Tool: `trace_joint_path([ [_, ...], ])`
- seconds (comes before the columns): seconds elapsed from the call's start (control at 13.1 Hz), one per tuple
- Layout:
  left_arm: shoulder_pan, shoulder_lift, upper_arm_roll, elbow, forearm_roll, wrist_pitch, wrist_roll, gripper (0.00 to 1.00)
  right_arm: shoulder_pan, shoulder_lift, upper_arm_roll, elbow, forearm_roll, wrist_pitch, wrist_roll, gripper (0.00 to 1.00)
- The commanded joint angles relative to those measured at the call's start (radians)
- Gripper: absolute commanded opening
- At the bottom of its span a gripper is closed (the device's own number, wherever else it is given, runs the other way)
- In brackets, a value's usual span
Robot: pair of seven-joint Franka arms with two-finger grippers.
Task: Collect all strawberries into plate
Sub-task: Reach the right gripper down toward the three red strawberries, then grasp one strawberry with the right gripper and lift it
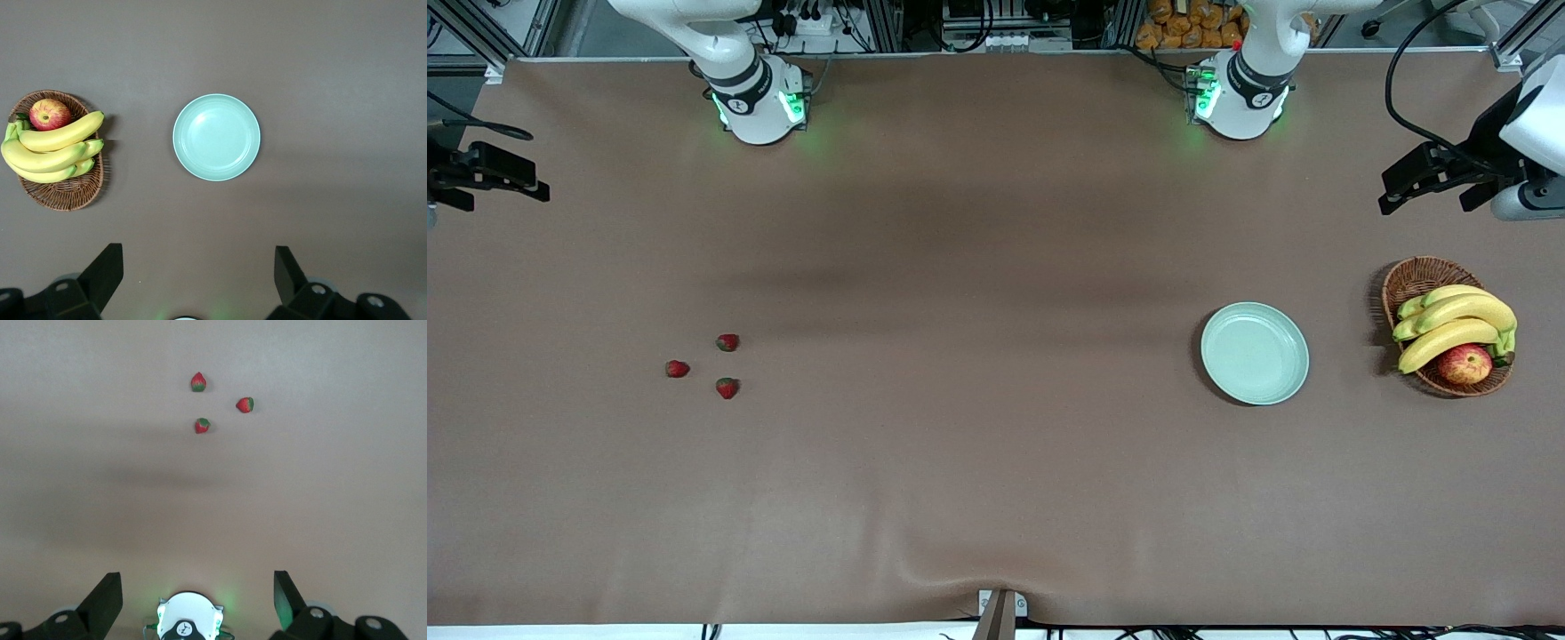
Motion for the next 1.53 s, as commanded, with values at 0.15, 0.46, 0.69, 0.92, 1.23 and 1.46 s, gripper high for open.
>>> trace_joint_path([
  [0.15,-0.010,-0.007,0.007,0.009,0.039,-0.002,0.007,1.00,0.002,-0.011,0.000,0.021,-0.023,-0.019,0.017,1.00],
  [0.46,-0.007,-0.004,-0.007,0.010,0.080,-0.002,0.013,1.00,0.002,0.003,0.003,0.010,-0.034,0.049,0.017,1.00],
  [0.69,-0.008,-0.004,-0.009,0.003,0.076,-0.002,0.004,1.00,0.005,0.075,0.005,-0.070,-0.026,0.244,0.019,1.00],
  [0.92,-0.005,-0.004,-0.009,-0.002,0.076,-0.002,0.006,1.00,0.028,0.234,0.005,-0.148,-0.019,0.515,0.019,1.00],
  [1.23,-0.013,0.015,-0.009,0.003,0.074,0.023,0.004,1.00,0.057,0.455,0.006,-0.167,0.003,0.807,0.019,1.00],
  [1.46,-0.016,0.021,-0.013,0.000,0.071,0.035,0.004,1.00,0.065,0.558,0.006,-0.165,0.113,0.899,0.017,1.00],
])
